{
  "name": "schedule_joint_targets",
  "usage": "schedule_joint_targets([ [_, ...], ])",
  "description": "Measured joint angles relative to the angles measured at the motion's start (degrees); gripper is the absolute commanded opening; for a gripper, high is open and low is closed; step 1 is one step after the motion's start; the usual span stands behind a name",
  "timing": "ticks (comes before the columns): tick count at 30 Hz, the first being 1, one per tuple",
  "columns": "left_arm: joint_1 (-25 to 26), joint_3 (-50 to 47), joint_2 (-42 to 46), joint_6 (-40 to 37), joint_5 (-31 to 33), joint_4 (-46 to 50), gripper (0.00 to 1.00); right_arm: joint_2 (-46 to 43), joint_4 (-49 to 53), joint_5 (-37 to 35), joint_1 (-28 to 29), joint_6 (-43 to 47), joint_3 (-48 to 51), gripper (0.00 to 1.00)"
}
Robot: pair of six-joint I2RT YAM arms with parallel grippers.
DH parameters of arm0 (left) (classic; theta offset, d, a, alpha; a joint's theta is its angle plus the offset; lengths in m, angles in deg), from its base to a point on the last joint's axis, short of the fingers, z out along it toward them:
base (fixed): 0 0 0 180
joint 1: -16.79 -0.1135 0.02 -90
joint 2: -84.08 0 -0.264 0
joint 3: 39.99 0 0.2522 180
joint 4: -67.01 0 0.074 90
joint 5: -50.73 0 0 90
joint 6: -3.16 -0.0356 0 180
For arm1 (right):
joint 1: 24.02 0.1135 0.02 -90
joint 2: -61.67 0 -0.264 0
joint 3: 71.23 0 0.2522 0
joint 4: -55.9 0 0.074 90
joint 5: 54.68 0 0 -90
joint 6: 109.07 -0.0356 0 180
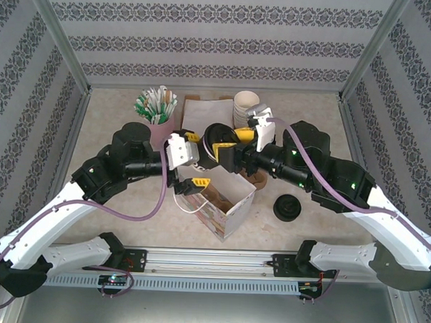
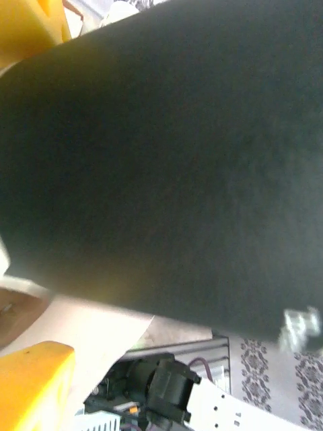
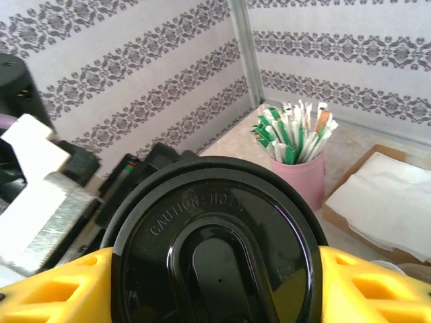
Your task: Pack the takeout coffee
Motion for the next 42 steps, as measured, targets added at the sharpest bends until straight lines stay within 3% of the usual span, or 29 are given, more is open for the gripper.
schedule_joint_targets([
  [8,1.18,0.00,-0.42,0.42,2.14,-4.13,0.71,0.00,-0.85,0.57,0.79,-0.02,0.00,0.57],
  [12,1.33,0.00,-0.22,0.68,2.43,-4.48,0.65,-0.09,-1.27,0.59,0.79,0.00,0.00,0.61],
  [24,1.60,-1.31,1.77,-1.11,5.64,-4.70,0.54,0.37,4.72,0.11,0.79,-1.84,-2.73,0.98],
  [27,1.60,-1.29,2.36,-3.74,7.15,-4.63,0.48,0.33,9.35,0.46,0.59,-2.82,-5.75,0.98],
  [37,1.60,-1.27,2.43,-15.04,8.83,-1.79,0.43,4.13,23.45,8.70,-1.77,-4.70,-22.49,0.98],
  [42,1.66,-1.27,2.40,-18.27,8.81,-1.60,0.43,8.96,28.63,9.90,-1.99,-4.70,-26.03,0.98],
])
